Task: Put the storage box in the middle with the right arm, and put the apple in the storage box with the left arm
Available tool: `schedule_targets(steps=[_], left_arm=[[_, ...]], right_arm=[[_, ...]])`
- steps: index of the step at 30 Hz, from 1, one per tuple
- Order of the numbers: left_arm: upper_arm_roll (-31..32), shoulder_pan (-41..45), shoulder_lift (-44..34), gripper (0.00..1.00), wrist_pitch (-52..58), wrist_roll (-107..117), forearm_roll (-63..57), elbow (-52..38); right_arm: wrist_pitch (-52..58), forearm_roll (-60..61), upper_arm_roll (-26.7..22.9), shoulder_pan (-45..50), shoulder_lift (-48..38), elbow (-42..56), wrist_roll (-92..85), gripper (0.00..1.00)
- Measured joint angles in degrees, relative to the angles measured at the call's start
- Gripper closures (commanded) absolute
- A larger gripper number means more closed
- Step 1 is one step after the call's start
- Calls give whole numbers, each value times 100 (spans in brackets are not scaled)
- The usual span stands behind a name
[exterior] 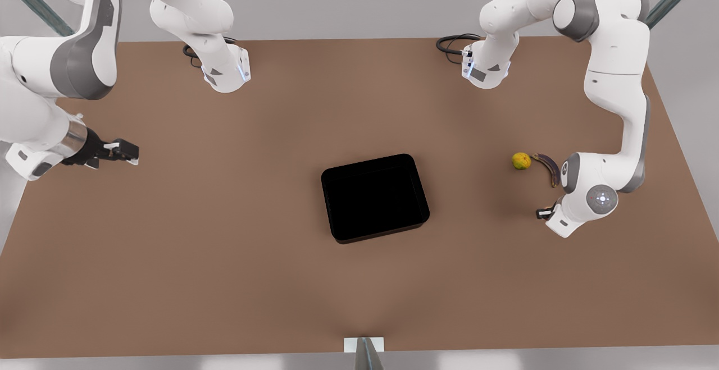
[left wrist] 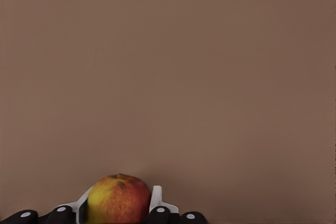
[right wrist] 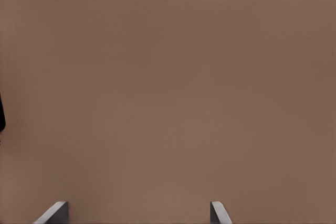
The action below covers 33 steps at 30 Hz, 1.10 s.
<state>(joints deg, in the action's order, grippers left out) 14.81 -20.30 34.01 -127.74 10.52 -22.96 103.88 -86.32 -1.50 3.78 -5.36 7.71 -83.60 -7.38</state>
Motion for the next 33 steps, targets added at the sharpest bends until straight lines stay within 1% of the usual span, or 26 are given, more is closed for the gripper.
schedule_targets(steps=[1, 5, 15, 22, 25, 28, 30, 33], left_arm=[[35, 9, -8, 35, 6, 85, -4, 0], [165, 175, -179, 34, 191, 458, 30, -18], [200, 1426, -299, 34, 279, 2006, 302, -38], [410, 2243, -317, 35, 409, 3530, 540, 3], [612, 2553, -366, 35, 510, 4284, 665, 33], [611, 3056, -328, 35, 413, 4772, 864, 1], [604, 3368, -241, 35, 83, 5171, 1024, -32], [608, 3413, -229, 35, 24, 5308, 1162, -98]], right_arm=[[-65, 0, 21, -64, -21, -96, 0, 0], [-19, 9, 70, -150, 37, -138, 9, 0], [31, 18, 76, -180, 38, -148, 18, 0], [19, 18, 71, -156, 43, -148, 18, 0], [19, 18, 71, -175, 46, -148, 18, 0], [19, 18, 70, -175, 46, -148, 18, 0], [19, 18, 79, -174, 39, -148, 22, 0], [19, 18, 78, -171, 38, -147, 44, 0]])
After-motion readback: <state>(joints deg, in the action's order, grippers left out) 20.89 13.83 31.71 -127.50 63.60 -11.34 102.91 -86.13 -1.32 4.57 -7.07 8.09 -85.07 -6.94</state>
